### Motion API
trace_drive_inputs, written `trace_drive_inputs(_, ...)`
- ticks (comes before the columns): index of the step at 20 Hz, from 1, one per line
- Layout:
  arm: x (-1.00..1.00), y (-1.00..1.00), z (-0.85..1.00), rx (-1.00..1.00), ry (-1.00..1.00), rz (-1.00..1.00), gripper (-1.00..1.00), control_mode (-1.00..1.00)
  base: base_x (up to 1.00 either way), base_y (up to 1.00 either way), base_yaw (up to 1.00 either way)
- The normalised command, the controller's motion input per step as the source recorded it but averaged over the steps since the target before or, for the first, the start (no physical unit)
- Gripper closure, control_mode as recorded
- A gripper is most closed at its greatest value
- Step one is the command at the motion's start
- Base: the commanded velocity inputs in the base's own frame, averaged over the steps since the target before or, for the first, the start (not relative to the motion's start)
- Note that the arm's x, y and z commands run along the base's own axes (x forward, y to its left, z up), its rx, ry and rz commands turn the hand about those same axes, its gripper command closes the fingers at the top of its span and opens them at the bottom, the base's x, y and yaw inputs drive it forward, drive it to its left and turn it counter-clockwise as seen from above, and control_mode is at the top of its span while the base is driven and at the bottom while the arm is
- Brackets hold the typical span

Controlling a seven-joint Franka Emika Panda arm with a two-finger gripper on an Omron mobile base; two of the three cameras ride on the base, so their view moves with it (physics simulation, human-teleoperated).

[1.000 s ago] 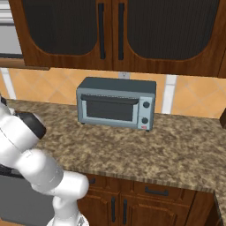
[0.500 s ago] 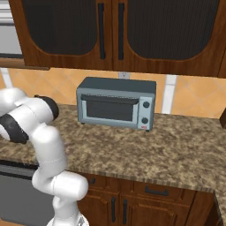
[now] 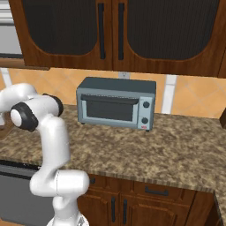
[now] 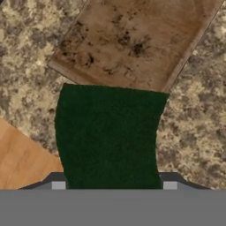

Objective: Pick up the sponge from the counter and clean the cutting board by briefly scrubbing or pressing down on the cutting board. Once finished, release the sponge.

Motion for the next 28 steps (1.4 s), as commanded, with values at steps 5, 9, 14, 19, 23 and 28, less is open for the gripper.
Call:
trace_drive_inputs(5, 0.04, 0.08, -0.01, -0.02, 0.06, 0.0, 1.0, -1.0, 0.0, 0.0, 0.0)
trace_drive_inputs(9, 0.26, 0.03, -0.35, -0.01, 0.0, 0.0, 1.0, -1.0, 0.0, 0.0, 0.0)
trace_drive_inputs(14, 0.39, 0.0, -0.3, 0.0, 0.0, -0.01, 1.0, -1.0, 0.0, 0.0, 0.0)
trace_drive_inputs(19, 0.27, 0.0, -0.06, 0.0, 0.0, -0.02, 1.0, -1.0, 0.0, 0.0, 0.0)
trace_drive_inputs(23, 0.31, 0.0, -0.34, 0.0, 0.0, -0.04, 1.0, -1.0, 0.0, 0.0, 0.0)
trace_drive_inputs(28, 0.13, 0.04, -0.34, 0.0, 0.0, -0.02, 1.0, -1.0, 0.0, 0.0, 0.0)
